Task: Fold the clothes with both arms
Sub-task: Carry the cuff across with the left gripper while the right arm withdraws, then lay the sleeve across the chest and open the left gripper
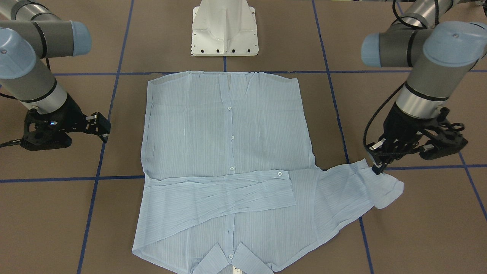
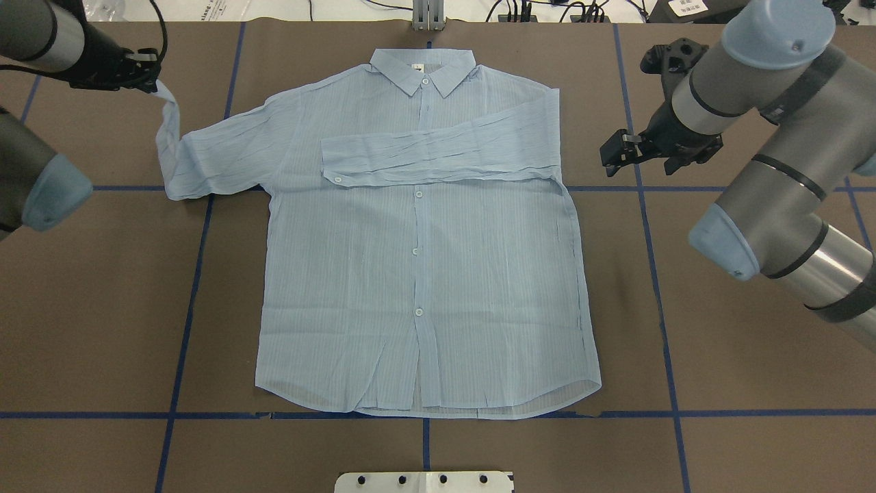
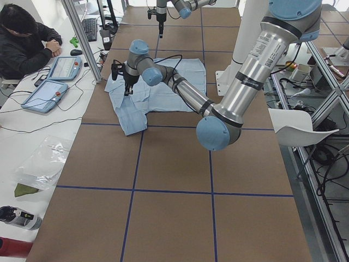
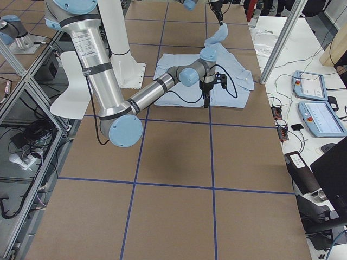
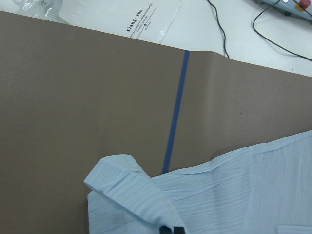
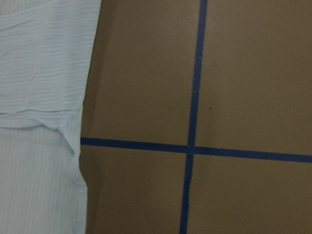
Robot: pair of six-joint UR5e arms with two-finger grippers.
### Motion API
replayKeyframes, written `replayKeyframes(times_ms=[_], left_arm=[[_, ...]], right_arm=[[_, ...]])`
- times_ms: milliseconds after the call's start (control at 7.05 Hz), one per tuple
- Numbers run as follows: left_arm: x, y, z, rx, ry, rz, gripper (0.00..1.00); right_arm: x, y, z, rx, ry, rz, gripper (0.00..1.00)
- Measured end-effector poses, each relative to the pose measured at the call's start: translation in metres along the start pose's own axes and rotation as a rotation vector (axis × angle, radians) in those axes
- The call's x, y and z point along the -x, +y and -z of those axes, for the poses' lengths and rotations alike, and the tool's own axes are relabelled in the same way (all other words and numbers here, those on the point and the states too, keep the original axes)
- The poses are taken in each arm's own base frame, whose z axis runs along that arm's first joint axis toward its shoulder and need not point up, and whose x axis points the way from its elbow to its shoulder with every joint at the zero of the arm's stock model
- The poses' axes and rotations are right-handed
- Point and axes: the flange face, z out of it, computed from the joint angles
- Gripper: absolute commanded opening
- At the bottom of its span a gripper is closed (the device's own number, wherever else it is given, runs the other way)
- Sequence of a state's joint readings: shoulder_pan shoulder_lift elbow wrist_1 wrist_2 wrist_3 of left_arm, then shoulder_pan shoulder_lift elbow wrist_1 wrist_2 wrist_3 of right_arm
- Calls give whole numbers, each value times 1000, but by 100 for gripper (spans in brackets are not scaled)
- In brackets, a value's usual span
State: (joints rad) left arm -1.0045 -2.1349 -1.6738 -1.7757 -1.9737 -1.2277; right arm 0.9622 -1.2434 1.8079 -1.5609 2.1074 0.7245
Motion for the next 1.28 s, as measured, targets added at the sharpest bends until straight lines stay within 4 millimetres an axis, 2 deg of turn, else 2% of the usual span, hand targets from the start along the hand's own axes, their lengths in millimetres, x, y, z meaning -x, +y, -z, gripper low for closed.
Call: replayKeyframes(times_ms=[284, 426, 568, 710, 851, 993, 1135, 1277], left_arm=[[-107, 34, 21, 99, 97, 147, 0], [-169, 49, 29, 148, 132, 223, 0], [-220, 61, 33, 184, 150, 278, 0], [-252, 73, 34, 209, 159, 306, 0], [-264, 82, 31, 225, 162, 314, 0], [-267, 92, 20, 238, 153, 313, 0], [-268, 105, 2, 253, 146, 314, 0], [-269, 120, -28, 265, 143, 323, 0]], right_arm=[[-60, -3, 4, 10, 24, 39, 99], [-82, -6, 8, 22, 14, 38, 99], [-96, -7, 10, 29, 6, 31, 99], [-103, -8, 10, 32, 4, 26, 99], [-105, -9, 10, 33, 4, 26, 99], [-106, -10, 9, 32, 4, 26, 99], [-106, -10, 10, 31, 4, 27, 99], [-106, -10, 10, 31, 3, 27, 99]])
